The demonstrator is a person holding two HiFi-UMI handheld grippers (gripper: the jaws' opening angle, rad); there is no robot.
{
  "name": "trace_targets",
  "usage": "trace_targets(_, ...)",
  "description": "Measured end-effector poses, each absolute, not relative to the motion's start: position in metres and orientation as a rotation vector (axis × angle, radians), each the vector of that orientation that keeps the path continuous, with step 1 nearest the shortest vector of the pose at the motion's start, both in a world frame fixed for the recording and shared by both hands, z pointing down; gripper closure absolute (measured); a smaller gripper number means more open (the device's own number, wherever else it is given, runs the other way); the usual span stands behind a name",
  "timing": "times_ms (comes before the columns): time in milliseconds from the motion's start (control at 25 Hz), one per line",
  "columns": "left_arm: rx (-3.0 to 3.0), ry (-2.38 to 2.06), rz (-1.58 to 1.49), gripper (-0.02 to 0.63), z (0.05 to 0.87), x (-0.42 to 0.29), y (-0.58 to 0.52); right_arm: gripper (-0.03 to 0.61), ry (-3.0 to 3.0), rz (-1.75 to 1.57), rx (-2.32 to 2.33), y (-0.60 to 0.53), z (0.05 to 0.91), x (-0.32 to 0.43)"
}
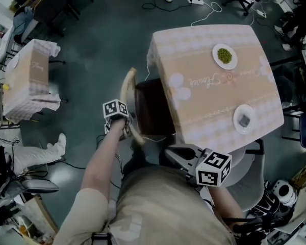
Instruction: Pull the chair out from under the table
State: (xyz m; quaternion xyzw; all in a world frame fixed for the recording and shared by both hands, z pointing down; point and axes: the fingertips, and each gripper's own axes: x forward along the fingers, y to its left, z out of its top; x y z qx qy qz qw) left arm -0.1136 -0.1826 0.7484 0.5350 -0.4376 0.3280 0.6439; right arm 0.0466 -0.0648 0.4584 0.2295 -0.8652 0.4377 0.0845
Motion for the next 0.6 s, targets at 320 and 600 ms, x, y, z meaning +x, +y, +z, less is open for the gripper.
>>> trace_targets(320, 1.206, -1.014, 0.707, 0.486, 0.751, -0.127, -0.178, 0.571, -2.566, 1.283, 0.67, -0.064, 0.457, 0.041)
trace_targets(600, 1.188, -1.054, 0.659, 0.486, 0.755, -0.144, -0.174, 0.571, -2.555, 1.258, 0.657, -0.064, 0.456, 0.032)
